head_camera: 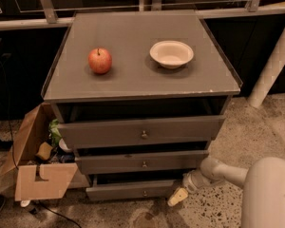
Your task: Open bottom drawer
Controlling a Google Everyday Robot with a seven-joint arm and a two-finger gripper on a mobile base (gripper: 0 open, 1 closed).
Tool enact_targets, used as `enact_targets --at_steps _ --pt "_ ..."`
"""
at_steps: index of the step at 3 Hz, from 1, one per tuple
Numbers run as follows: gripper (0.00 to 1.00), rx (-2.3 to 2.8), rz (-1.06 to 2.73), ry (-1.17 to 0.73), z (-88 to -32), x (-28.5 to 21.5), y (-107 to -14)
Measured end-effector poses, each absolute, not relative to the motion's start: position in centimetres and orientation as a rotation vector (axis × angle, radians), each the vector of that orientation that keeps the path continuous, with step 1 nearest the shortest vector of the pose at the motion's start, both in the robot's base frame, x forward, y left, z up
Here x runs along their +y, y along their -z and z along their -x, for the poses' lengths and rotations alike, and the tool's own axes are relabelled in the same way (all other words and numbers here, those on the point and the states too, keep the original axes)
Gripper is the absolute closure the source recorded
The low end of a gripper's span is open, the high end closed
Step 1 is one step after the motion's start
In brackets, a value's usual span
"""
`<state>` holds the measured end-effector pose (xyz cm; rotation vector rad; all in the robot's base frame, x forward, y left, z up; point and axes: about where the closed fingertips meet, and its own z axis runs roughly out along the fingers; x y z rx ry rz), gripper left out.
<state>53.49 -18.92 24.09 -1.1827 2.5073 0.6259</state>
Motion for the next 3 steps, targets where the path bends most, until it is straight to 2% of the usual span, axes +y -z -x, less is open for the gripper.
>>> enact_targets --at_steps 3 --pt "0.00 2.547 1.203 -0.626 -54.4 -18.6 -20.9"
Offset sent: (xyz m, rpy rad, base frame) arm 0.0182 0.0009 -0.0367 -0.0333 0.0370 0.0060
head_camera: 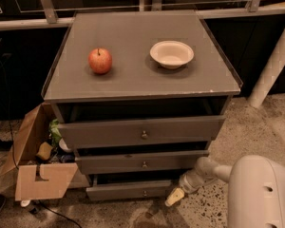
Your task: Open bottom drawer
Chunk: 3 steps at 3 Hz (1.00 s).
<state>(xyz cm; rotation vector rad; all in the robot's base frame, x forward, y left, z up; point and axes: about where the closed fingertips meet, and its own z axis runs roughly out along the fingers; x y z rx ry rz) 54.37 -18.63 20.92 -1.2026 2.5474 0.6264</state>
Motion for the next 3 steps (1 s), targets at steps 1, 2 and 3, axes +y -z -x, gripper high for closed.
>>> enact_targets --at_steps 1,2,3 --pt "0.00 2.554 1.214 -0.630 -54.5 -18.6 -20.0" --pt "0.00 2.554 1.214 -0.630 -54.5 -18.6 -20.1" --pt "0.00 2.608 1.204 -0.686 -51.5 -18.9 -19.4"
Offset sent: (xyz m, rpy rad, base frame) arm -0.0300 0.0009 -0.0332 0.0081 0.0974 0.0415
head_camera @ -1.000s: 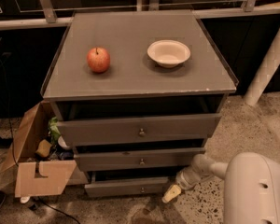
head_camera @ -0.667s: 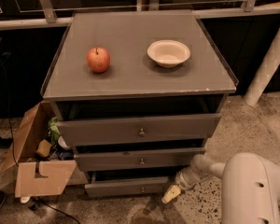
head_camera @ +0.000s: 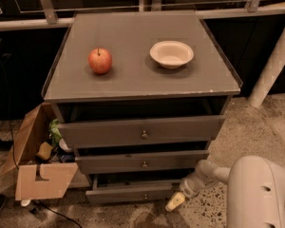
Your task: Open bottom drawer
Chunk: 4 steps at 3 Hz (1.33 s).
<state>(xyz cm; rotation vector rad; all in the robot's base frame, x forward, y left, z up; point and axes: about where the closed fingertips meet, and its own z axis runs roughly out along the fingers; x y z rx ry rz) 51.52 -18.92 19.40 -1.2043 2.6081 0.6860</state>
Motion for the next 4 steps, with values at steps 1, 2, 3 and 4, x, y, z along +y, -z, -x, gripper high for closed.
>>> enact_targets --at_steps 1,2,3,4 --pt "0.00 2.609 1.204 -0.686 -51.5 -18.9 -20.1" --pt "0.00 2.667 1.159 -0.690 -49.7 -21.1 -20.9" --pt "0.00 2.667 1.159 -0.690 -49.7 -21.1 -20.9" --pt "0.00 2.616 1.138 -0.687 -51.2 -20.6 -22.9"
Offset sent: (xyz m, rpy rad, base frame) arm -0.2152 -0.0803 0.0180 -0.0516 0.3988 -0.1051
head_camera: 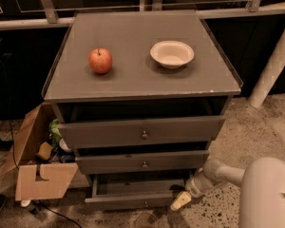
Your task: Open bottom drawer
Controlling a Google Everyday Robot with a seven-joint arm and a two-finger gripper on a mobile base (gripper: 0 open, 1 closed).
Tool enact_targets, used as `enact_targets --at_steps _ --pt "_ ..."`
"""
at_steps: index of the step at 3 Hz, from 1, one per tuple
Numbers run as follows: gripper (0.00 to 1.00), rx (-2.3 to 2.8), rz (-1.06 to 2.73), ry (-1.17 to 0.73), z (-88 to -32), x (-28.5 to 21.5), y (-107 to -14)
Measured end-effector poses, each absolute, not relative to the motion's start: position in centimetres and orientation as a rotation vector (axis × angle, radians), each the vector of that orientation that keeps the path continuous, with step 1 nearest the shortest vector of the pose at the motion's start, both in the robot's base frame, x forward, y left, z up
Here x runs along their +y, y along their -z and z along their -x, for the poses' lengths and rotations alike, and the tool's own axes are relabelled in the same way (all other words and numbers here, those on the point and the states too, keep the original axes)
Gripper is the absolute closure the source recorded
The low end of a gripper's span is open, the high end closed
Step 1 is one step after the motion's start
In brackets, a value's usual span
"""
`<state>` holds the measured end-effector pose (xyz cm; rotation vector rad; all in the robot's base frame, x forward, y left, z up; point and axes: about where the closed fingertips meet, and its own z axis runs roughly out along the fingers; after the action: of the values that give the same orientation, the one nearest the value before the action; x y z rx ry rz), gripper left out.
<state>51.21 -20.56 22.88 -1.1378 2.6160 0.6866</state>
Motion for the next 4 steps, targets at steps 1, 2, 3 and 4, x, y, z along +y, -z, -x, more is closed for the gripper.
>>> enact_targets --at_steps 1,2,3,4 --pt "0.00 2.557 1.127 -0.669 -53.1 -20.3 -25.3" --pt "0.00 2.588 1.138 -0.714 -52.4 -20.1 -23.1" --pt "0.00 2.644 1.165 -0.762 -51.3 -19.7 -19.5" --pt "0.00 2.681 1.165 -0.789 -50.2 -19.8 -18.0"
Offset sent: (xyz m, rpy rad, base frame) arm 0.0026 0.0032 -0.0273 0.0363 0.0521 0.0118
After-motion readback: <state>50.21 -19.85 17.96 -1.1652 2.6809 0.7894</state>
